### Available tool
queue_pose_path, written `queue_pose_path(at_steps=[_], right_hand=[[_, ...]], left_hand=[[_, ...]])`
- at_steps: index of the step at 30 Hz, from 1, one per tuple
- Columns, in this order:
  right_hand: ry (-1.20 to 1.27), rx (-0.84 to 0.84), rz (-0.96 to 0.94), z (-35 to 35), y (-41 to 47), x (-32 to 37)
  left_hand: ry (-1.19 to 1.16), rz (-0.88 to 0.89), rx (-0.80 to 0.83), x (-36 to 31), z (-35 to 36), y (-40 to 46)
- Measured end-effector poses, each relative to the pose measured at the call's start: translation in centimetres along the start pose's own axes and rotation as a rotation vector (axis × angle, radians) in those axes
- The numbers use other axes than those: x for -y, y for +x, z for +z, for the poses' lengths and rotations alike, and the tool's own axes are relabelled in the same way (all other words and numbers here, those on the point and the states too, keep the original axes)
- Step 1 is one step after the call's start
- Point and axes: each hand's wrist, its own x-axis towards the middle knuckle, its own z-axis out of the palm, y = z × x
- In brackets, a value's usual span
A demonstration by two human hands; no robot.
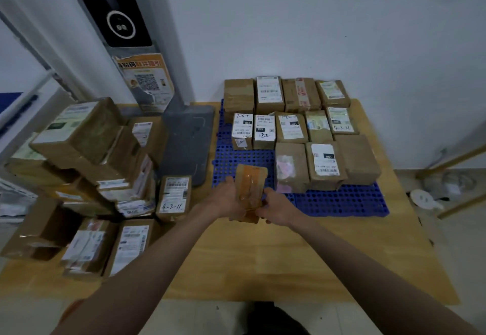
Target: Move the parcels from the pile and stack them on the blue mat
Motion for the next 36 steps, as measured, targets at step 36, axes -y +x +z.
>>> queue_pose_path(at_steps=[36], right_hand=[[-0.083, -0.114, 0.008, -8.8, 17.7, -3.4]], left_hand=[[-0.196, -0.081, 0.087, -2.9, -0.3, 19.4]])
